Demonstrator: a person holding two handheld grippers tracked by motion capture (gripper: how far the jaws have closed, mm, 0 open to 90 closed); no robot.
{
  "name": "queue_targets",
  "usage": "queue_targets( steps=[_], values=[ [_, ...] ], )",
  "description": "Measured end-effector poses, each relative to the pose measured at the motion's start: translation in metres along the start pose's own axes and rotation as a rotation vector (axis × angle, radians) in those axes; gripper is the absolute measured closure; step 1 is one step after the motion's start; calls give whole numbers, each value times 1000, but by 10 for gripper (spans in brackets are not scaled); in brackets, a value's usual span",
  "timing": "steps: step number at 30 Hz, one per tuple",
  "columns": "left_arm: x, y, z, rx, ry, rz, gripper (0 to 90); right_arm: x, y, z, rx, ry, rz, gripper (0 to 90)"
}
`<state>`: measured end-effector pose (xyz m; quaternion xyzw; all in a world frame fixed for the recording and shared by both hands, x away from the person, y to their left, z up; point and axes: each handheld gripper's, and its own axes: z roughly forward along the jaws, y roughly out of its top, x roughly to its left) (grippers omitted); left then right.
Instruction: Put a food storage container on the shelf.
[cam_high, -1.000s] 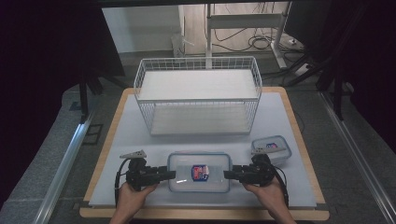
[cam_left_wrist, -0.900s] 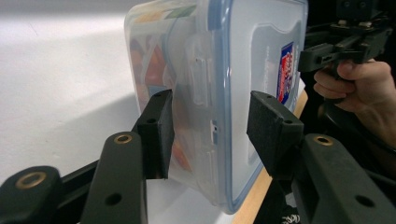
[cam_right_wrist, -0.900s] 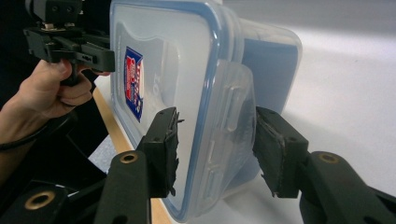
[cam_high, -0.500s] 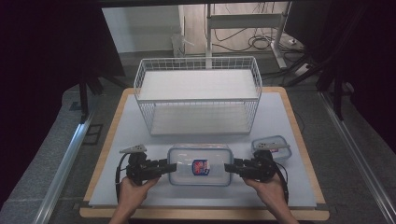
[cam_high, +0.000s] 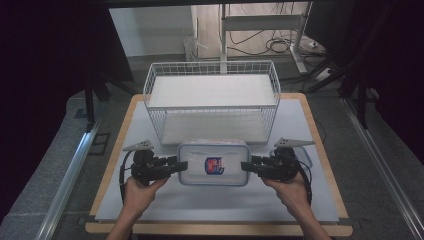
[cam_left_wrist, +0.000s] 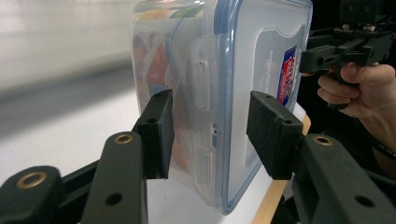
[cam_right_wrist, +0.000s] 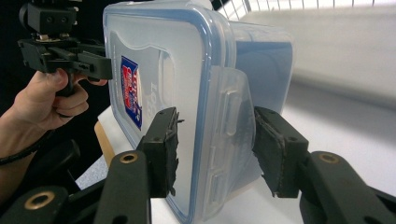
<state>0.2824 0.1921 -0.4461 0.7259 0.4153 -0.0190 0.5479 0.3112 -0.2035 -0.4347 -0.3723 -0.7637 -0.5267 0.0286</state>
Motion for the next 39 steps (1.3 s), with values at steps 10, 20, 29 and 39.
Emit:
queue_targets(
  steps=[10,20,29,39],
  values=[
    [-5,40,-12,-31,20,32,521,3,42,-5,-24,11,-26,520],
    [-5,83,-21,-58,31,63,518,6,89,-9,-58,8,-59,520],
    [1,116,-22,-76,25,66,518,3,117,-11,-77,0,-66,520],
    [14,144,-20,-93,15,45,519,-6,145,-6,-111,-2,-37,519]
  ],
)
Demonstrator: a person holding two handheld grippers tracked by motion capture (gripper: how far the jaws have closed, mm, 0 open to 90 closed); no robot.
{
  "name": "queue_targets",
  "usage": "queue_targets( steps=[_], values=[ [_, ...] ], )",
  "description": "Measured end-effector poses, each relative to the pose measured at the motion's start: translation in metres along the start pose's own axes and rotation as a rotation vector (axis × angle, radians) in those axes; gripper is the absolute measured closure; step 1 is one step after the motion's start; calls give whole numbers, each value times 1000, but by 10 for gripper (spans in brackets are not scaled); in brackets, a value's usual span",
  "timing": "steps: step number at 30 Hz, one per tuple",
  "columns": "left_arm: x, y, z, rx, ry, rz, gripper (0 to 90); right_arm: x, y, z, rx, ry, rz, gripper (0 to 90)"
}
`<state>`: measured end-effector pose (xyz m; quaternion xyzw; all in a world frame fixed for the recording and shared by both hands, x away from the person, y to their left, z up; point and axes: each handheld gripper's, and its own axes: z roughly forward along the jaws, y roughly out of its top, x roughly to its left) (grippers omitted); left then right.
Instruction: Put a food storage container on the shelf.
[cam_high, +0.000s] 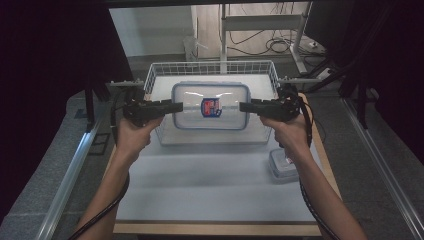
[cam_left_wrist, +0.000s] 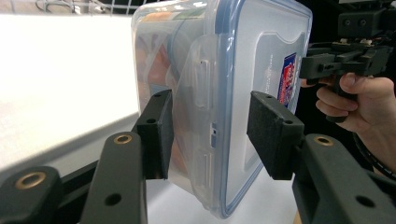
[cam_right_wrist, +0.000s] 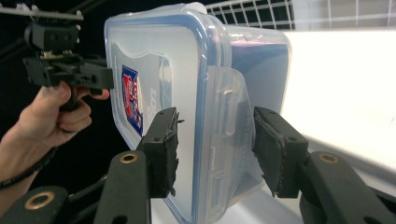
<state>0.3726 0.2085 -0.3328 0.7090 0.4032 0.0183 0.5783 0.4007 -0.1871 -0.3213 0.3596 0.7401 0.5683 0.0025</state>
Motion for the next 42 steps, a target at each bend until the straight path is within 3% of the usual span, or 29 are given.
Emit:
queue_targets(
  steps=[9,21,29,42],
  values=[
    [13,20,4,-22,-7,-34,519,-8,25,7,-20,-12,13,518],
    [28,43,12,-34,10,-61,519,-23,44,20,-32,-9,60,514],
    [42,41,25,-28,-3,-114,517,-34,54,27,-15,-53,74,503],
    [41,47,27,-9,30,-109,507,-44,58,33,-2,-37,107,495]
  ],
)
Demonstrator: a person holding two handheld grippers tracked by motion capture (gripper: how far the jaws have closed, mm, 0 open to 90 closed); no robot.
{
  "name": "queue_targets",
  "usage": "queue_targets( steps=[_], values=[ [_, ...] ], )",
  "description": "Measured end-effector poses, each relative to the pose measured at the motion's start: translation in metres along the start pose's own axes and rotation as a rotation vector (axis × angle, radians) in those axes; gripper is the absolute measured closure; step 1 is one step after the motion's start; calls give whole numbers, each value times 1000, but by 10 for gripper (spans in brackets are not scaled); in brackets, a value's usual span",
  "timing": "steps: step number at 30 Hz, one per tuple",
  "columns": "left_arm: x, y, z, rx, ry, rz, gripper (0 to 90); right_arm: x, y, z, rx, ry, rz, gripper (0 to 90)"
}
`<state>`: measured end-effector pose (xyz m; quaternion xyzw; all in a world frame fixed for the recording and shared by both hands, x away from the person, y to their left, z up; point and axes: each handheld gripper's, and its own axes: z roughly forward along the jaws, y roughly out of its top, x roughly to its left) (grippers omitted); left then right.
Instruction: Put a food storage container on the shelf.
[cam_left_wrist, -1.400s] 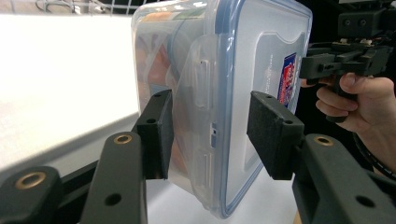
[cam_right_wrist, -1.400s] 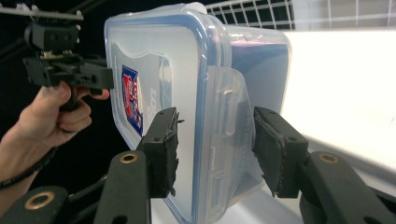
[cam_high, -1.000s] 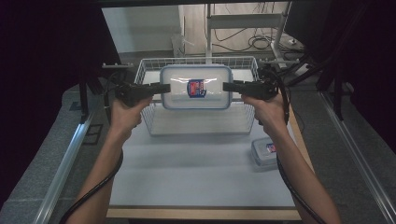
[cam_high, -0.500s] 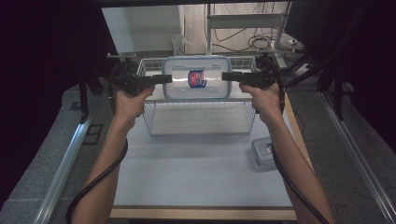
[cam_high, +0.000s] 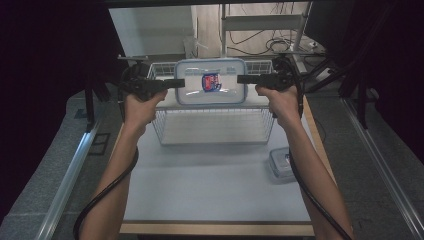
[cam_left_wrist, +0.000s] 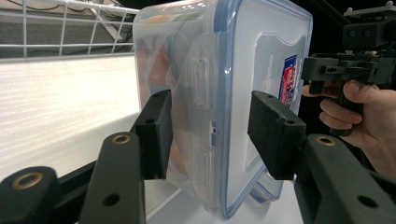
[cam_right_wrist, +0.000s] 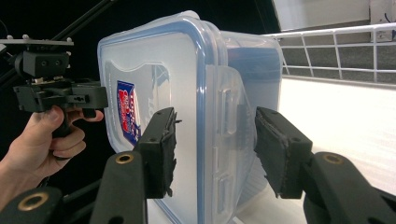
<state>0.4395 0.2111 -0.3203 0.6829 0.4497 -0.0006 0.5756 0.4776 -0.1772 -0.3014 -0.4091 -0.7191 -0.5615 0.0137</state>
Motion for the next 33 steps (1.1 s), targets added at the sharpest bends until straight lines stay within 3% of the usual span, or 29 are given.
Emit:
queue_targets(
  steps=[7,14,20,21,22,24,26,29,31,33],
  values=[
    [3,-1,2,-19,6,-3,494,-4,0,4,-26,-8,-9,478],
    [7,1,5,-32,9,-23,483,-8,-1,8,-53,-5,15,473],
    [6,1,12,-11,84,11,478,-11,-2,11,-53,-34,15,442],
    [5,1,14,-13,103,9,448,-12,-3,10,-62,-50,8,471],
    [7,0,14,-33,95,7,423,-13,-3,10,-54,-77,-13,483],
    [7,0,15,-32,83,5,452,-14,-4,10,-55,-92,-31,488],
    [4,0,15,-33,96,25,445,-14,-4,10,-60,-95,-34,486],
    [0,0,11,-38,92,52,434,-9,-4,7,-66,-132,-88,495],
    [-4,-2,6,-63,79,63,433,-3,-4,2,-80,-148,-121,533],
    [-9,-5,1,-70,80,99,437,3,-6,-5,-100,-155,-152,604]
  ],
)
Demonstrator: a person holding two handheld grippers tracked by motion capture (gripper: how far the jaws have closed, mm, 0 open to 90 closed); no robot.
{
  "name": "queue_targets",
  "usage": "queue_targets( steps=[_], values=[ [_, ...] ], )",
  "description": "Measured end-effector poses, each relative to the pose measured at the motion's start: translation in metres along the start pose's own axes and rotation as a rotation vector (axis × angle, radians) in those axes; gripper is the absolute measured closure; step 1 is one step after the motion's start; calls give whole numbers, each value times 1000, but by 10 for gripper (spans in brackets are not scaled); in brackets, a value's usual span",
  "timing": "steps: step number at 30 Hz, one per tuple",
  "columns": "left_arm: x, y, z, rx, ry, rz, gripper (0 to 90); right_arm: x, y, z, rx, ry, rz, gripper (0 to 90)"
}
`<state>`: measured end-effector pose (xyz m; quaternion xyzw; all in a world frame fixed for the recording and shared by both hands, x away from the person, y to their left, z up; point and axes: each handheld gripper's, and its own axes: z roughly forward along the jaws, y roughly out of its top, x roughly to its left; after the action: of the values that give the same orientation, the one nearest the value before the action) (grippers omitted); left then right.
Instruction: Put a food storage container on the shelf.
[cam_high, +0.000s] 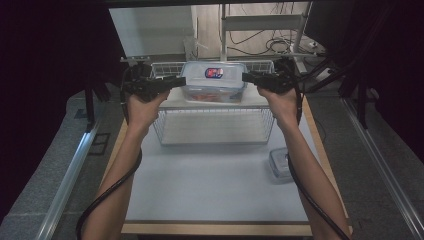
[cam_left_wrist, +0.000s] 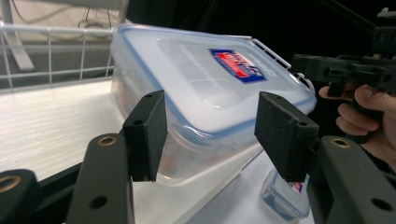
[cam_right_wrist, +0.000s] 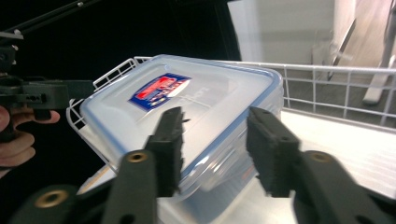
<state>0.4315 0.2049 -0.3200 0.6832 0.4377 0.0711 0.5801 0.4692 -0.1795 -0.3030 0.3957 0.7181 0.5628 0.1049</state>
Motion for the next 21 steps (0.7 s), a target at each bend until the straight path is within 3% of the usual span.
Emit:
queue_targets(
  steps=[4,6,9,12,16,21],
  values=[
    [-7,-10,-9,0,17,54,455,16,-8,-16,18,-31,-87,808],
    [-11,-21,-13,-5,14,75,446,27,-23,-22,32,-26,-145,891],
    [-13,-32,-15,-6,16,95,408,31,-34,-20,62,1,-161,896],
    [-19,-49,-17,-2,46,148,288,31,-48,-9,123,1,-197,897],
    [-28,-72,-21,15,79,224,236,25,-49,-2,128,10,-180,897],
    [-35,-100,-29,35,71,251,207,20,-49,4,136,2,-172,897]
  ],
)
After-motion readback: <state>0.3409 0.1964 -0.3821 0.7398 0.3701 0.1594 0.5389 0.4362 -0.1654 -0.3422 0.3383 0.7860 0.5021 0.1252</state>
